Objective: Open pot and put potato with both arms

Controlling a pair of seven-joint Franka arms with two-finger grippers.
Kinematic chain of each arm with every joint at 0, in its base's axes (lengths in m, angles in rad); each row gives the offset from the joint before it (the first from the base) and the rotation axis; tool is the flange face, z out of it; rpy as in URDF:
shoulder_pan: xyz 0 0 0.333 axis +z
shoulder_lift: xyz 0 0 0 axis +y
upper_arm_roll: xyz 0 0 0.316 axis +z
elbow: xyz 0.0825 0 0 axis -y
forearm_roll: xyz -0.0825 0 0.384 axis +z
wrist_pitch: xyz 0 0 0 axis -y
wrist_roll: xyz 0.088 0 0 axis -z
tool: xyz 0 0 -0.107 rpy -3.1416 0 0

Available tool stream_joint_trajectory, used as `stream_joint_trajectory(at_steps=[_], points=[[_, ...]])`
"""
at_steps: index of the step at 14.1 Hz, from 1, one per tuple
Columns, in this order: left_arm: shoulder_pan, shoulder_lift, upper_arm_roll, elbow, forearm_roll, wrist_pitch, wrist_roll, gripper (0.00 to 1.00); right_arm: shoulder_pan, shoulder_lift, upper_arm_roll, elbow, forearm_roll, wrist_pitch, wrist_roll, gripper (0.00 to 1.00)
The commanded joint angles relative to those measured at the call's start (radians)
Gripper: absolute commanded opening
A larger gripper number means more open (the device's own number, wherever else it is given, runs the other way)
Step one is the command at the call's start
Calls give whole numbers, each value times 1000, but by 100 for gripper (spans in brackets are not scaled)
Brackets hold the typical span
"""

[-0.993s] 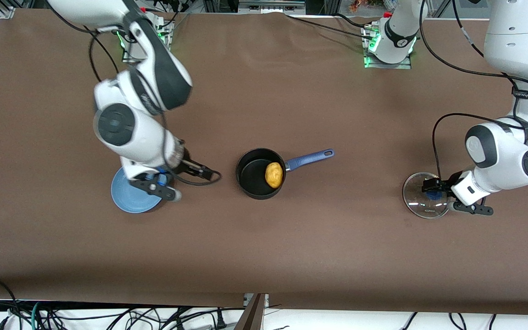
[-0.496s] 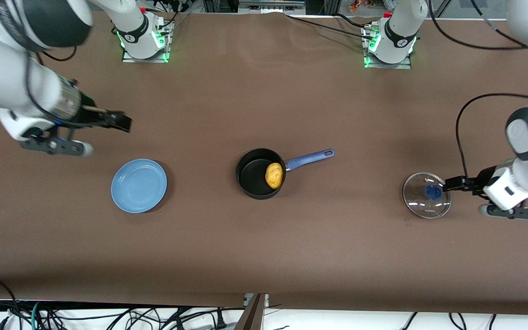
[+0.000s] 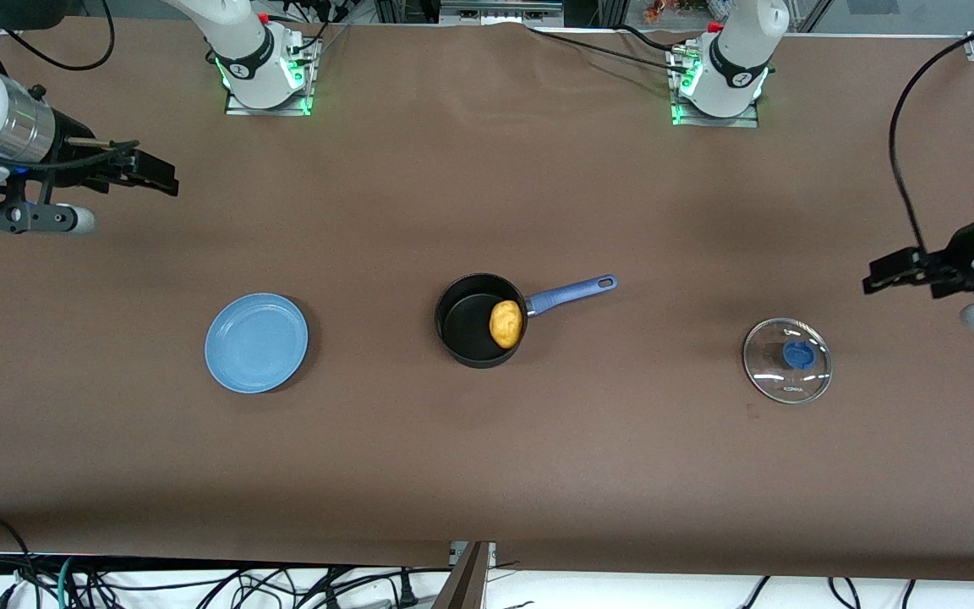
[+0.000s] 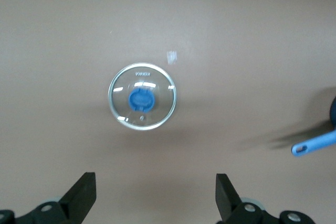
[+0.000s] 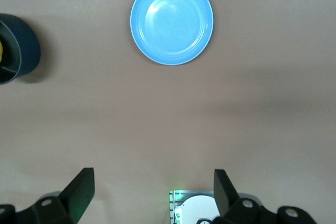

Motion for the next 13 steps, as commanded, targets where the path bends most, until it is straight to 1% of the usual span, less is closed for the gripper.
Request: stream_joint_trajectory(at_steps=[1,3,5,9,11,13], points=[[2,-15,-10,33,27,-106,-13,100,-134,-85,133,-87,-23,39,-53,100],[4,-21,-40,30,48,-111,-16,100,-134,-78,132,-81,-52,54,-67,100],[1,-21,-53,30,107,-113,-14,100,-134,-63,132,-67,-66,73,-93,100],[-1,-20,-57,32,102,-111,-16,100,-138,-58,132,-53,-98,73,-94,100],[-1,-20,-57,32,98,-111,-16,100,-136,-32,133,7,-107,48,-96,100],[-2,-20,-59,32,101,-111,-17,100,-136,-31,135,24,-136,44,-84,100]])
